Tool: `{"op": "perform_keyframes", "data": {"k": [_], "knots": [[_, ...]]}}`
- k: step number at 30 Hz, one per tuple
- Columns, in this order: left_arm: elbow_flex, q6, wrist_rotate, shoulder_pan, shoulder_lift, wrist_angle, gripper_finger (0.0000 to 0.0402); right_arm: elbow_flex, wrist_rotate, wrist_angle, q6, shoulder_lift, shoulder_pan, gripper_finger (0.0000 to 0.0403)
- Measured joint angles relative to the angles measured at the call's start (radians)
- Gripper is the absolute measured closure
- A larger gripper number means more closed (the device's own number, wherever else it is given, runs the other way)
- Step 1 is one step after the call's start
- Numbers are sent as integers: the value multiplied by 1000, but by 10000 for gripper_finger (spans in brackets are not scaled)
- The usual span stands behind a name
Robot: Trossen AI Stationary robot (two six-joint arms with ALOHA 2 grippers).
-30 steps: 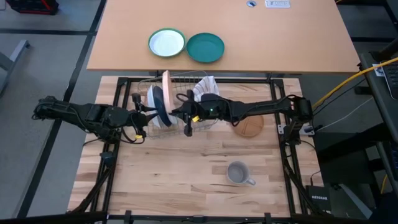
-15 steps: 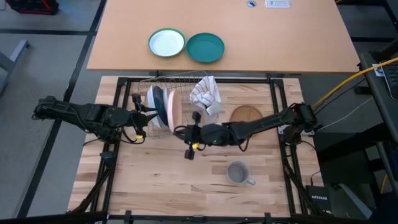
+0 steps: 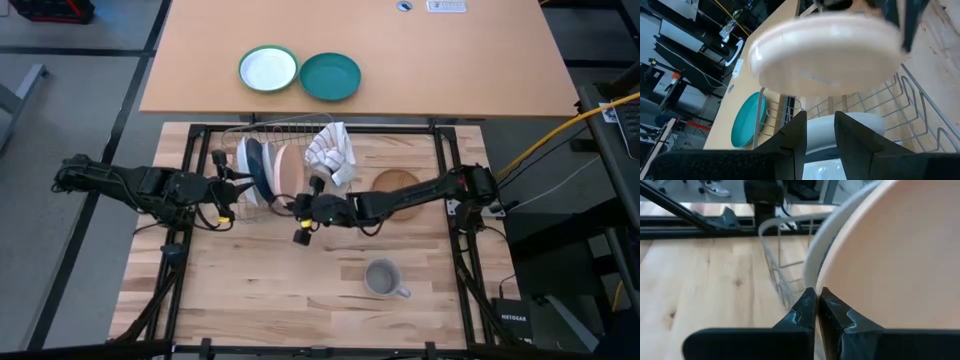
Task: Sort dishes
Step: Put the peach plate in the dish rack
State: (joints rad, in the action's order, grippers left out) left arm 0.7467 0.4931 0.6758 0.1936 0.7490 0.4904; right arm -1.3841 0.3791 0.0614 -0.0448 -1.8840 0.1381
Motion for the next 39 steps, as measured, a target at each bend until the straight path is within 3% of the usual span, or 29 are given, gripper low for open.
{"op": "perform_keyframes", "data": {"k": [25,39], "knots": [[0,0,0,0,0,-1,311,46,-644,122,69,-1,-268,391],[0,0,0,0,0,-1,311,46,-729,122,-32,-1,-283,391]]}}
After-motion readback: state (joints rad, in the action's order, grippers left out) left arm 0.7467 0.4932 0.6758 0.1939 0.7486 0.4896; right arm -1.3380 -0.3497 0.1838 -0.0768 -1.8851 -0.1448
